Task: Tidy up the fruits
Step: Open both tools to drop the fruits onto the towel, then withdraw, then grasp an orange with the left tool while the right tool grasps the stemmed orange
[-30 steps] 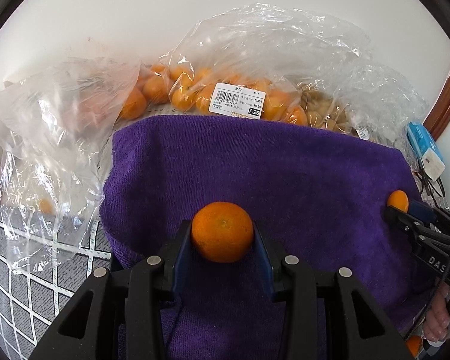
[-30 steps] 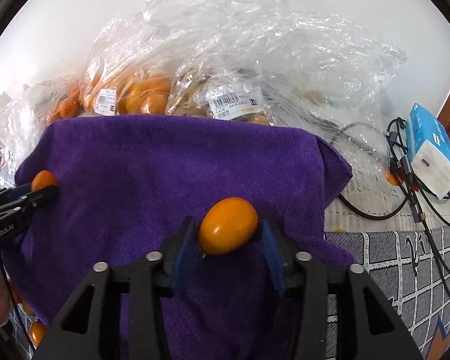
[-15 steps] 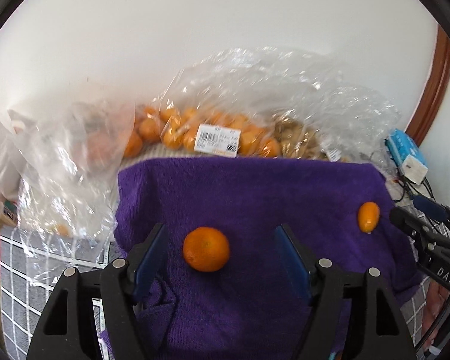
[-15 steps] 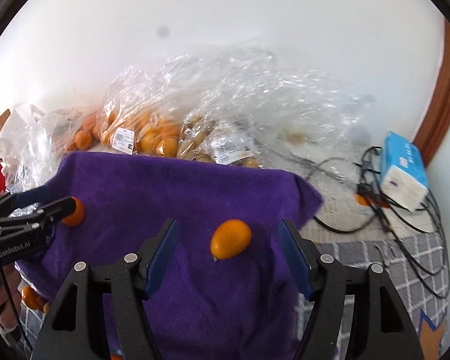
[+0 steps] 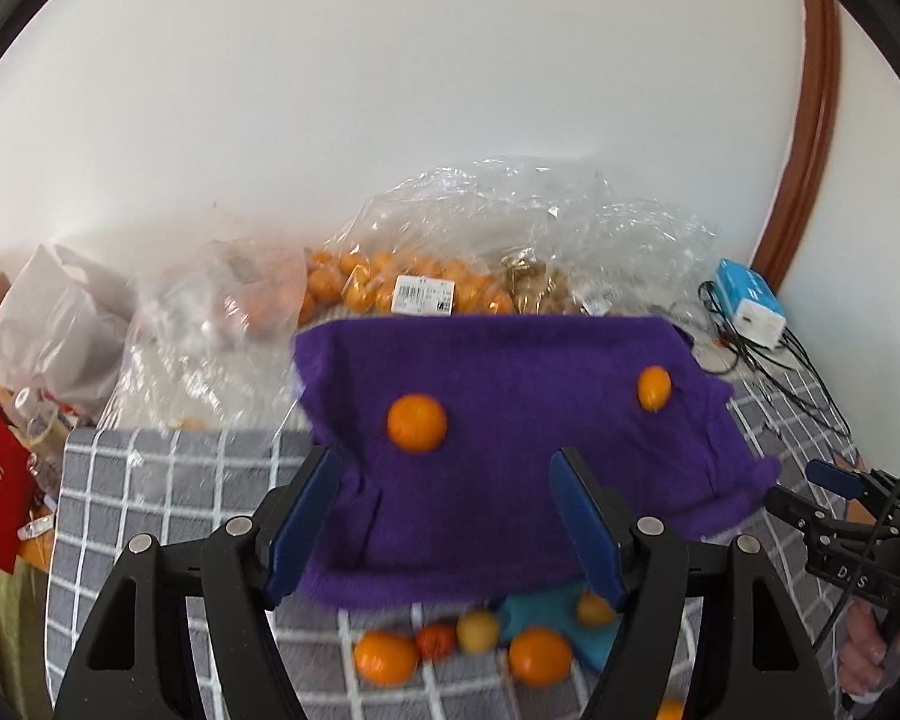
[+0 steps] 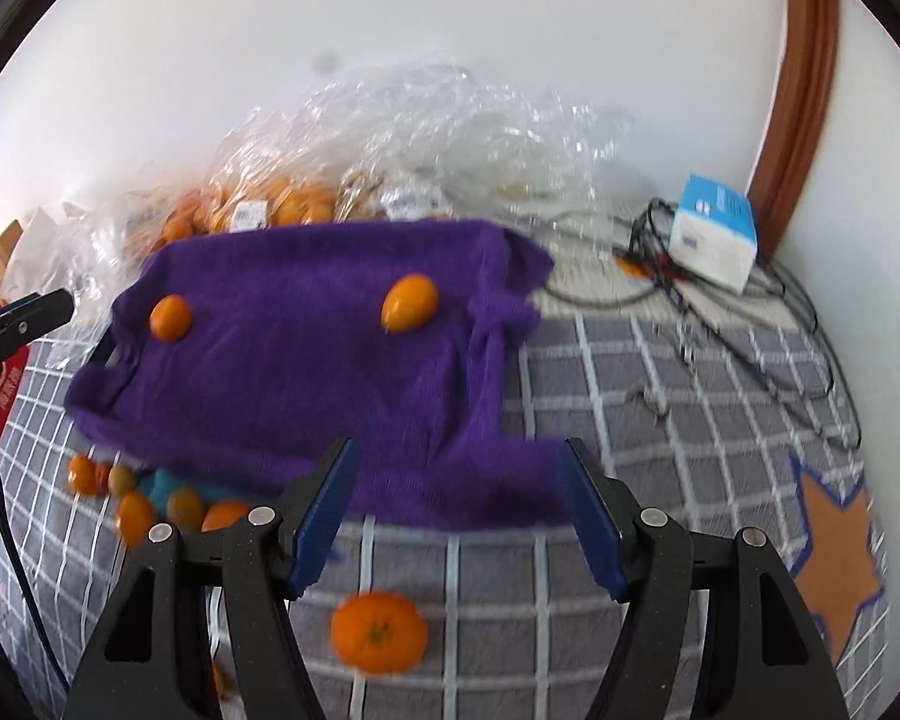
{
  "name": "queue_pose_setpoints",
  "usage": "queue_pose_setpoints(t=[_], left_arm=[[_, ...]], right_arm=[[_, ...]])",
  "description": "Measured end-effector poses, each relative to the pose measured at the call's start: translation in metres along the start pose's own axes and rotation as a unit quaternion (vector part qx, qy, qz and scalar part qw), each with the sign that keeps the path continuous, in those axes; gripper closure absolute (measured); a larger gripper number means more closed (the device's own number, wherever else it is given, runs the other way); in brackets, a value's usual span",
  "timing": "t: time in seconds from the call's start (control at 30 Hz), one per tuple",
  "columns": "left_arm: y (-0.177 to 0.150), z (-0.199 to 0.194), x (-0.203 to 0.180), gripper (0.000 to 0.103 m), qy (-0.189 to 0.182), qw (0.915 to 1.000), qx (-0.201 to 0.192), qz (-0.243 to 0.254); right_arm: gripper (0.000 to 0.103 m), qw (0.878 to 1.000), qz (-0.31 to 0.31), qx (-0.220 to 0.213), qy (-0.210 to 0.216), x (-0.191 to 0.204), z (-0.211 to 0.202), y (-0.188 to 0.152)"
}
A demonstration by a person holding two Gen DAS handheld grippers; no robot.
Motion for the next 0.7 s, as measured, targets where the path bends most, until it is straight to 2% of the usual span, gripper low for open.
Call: queue_pose_setpoints(t=[0.13,0.43,0.53,0.63,0.7], left_arm=[[-0.017,-0.022,0.013,0.032,0.013,0.9998,-0.006,-0.011],[-0.074,-0.054,0.045,0.033,0.029,0.9973,0.024,-0.063],[-0.087,-0.062,0.049,0.033,0.026,0.9964,0.026,-0.076],[-0.096,-0.068,0.05,0.033,0.025,0.9965,0.024,-0.076],[-0.101,-0.07,0.048,0.033,0.026,0.997,0.024,-0.069]], right_arm=[[0.035,1.0,-0.004,-0.012,0.007,0.008,-0.015,-0.019],[0.036,0.999,-0.008,-0.013,0.038,0.02,-0.034,-0.054],[0.036,0.999,-0.015,-0.006,0.052,0.028,-0.032,-0.065],[0.036,0.999,-0.028,-0.003,0.04,0.031,-0.02,-0.074],[0.042,0.999,-0.021,0.004,0.041,0.031,-0.013,-0.078]])
Point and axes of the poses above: each gripper's, at about its wrist camera, not at the fingertips, and z roughly the way its jaws point, x to its left, y to its top, the point moved 9 cm from there along z, roughly the way its jaws point, and after that the axes turned 15 degrees about -x, right-handed, at the moved point
